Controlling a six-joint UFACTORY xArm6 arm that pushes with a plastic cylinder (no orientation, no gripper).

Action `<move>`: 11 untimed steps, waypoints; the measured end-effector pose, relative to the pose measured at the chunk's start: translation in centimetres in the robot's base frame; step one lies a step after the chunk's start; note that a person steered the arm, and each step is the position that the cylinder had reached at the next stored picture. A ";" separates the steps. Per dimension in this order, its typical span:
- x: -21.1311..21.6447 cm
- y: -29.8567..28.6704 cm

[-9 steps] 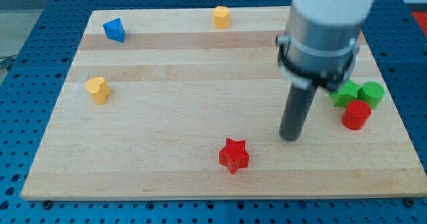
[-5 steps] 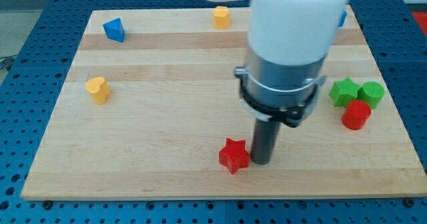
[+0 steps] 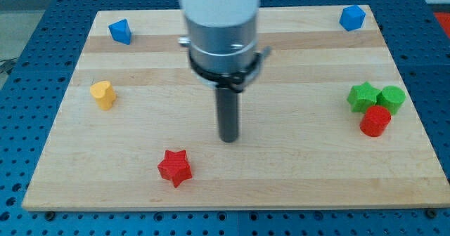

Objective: Push red star to the left slightly

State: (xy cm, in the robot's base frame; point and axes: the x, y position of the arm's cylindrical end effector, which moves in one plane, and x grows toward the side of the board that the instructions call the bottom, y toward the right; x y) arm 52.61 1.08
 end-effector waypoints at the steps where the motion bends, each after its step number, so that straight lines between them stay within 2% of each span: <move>1: 1.4 0.9; 2: 6.6 -2.5; 3: 6.4 -2.5; 5: 1.5 -7.6; 6: 1.5 -9.6; 7: 0.3 -8.7; 8: -2.9 -3.4; 9: 0.5 -1.1; 10: 5.0 -2.8; 11: 5.0 -3.1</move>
State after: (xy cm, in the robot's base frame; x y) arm 57.59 -2.00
